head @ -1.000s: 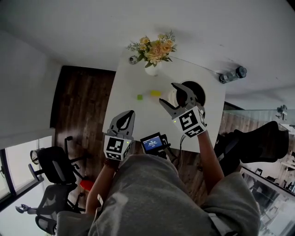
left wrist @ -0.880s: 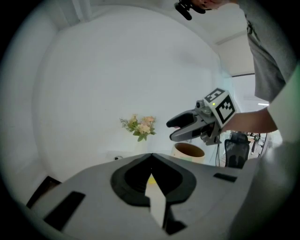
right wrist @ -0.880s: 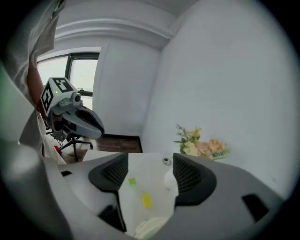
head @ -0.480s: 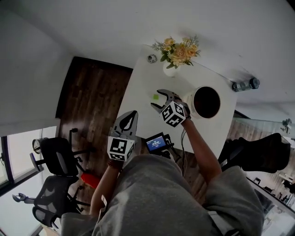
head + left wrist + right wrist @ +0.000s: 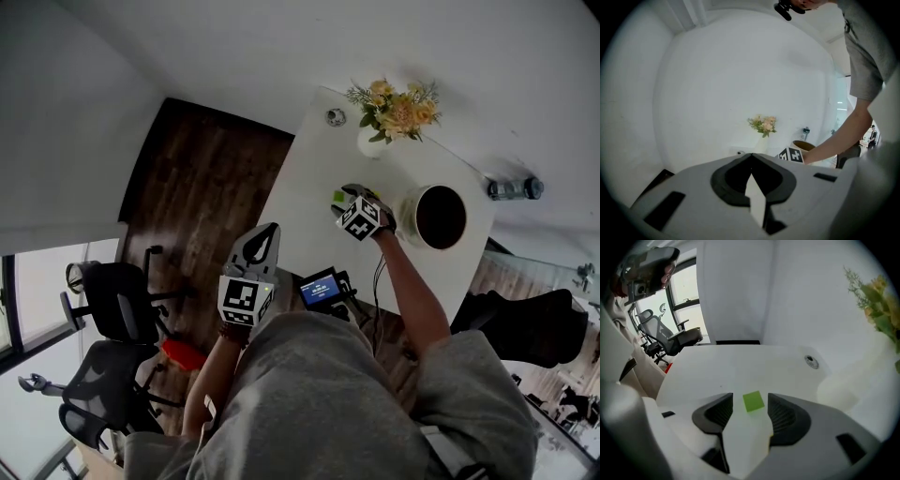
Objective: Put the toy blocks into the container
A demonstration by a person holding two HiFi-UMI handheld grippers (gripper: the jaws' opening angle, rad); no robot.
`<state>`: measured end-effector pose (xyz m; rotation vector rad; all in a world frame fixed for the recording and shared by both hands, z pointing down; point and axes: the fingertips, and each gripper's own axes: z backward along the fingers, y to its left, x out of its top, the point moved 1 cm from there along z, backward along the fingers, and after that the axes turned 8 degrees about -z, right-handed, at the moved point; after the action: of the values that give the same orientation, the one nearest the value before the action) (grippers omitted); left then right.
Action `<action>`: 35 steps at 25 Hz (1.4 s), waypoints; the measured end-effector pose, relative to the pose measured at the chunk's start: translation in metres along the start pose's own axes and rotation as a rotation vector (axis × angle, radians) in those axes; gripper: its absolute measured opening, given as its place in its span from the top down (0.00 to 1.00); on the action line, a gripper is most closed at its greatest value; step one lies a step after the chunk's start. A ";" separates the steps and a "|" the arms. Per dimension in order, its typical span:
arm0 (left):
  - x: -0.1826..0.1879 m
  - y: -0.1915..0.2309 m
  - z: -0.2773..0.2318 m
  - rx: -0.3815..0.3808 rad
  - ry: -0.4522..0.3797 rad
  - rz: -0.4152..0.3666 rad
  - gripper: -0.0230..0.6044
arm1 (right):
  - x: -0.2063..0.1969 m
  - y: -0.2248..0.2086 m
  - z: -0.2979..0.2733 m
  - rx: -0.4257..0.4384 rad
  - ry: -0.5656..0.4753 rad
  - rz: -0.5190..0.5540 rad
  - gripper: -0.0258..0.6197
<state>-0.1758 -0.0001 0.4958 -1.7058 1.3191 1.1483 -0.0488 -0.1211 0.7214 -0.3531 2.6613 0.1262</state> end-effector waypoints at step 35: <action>0.043 -0.081 -0.070 -0.283 -0.055 -0.136 0.95 | 0.005 0.004 0.183 -0.296 -0.358 -0.218 0.74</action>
<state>-0.0765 -0.0583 0.4820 -1.9161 1.0274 1.3408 0.0232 -0.0920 0.5551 -0.6469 2.2350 0.4705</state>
